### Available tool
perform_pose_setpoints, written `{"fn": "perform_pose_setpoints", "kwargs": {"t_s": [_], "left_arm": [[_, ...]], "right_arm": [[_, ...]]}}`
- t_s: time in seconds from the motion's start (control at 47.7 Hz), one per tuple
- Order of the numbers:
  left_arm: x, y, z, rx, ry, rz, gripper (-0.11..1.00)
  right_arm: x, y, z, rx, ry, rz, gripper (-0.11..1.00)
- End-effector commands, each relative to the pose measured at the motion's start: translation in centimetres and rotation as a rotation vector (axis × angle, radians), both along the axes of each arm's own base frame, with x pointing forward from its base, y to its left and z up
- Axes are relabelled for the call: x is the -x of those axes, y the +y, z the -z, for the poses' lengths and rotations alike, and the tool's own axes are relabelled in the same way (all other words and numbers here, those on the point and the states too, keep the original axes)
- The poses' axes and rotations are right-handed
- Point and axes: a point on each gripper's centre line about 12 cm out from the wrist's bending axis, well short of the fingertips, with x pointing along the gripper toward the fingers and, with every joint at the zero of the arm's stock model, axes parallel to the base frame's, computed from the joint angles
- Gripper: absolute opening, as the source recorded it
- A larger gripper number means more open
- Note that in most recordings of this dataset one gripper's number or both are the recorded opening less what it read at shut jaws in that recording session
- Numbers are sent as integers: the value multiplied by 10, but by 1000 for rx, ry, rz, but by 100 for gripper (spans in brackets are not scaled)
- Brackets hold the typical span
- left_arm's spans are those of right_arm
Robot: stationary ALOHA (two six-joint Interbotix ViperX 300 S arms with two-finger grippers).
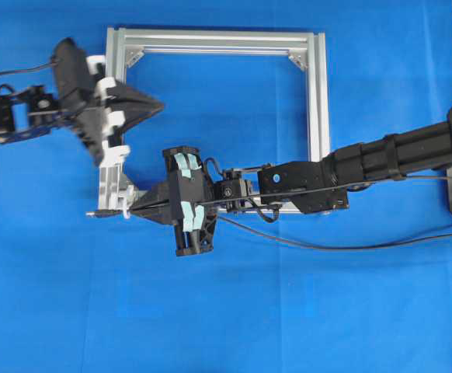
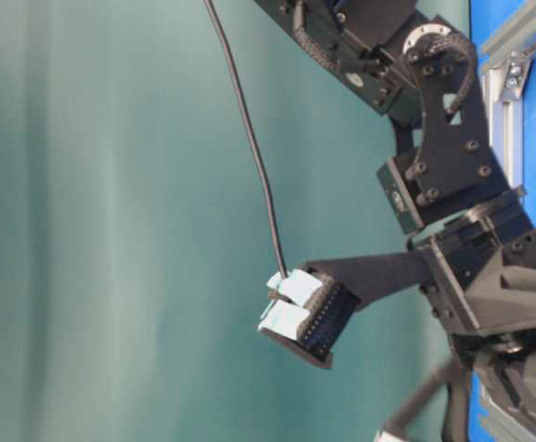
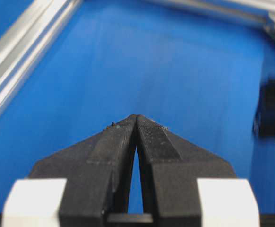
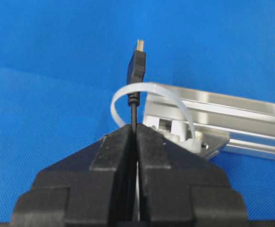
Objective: Insert the wire through the string loop located on the left side.
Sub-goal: 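Swing the left gripper open toward the plug beyond the loop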
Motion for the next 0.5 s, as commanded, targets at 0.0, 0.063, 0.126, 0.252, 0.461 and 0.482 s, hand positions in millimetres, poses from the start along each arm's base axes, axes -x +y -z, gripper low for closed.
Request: {"fn": "perform_pose_setpoints", "kwargs": {"t_s": [0.0,0.063,0.126,0.252,0.461,0.482], "left_arm": [[15,-4,-5,-5,-16,4,0],[26,-6,-4,-4,-12,2,0],[37,-9,-5,-3,-14,4,0],[52,-12,-11,-9,-37,4,0],[63,-19,-13,-10,-45,25,0],[63,-21,-13,-9,-45,34,0]], "right_arm": [[-6,1,-19,-4,-49,-1,0],[-5,0,-19,-2,-46,-1,0],[-5,0,-19,-5,-46,2,0],[-5,0,-19,-5,-49,0,0],[-6,0,-19,-5,-50,2,0],[-6,0,-20,-4,-52,0,0]]}}
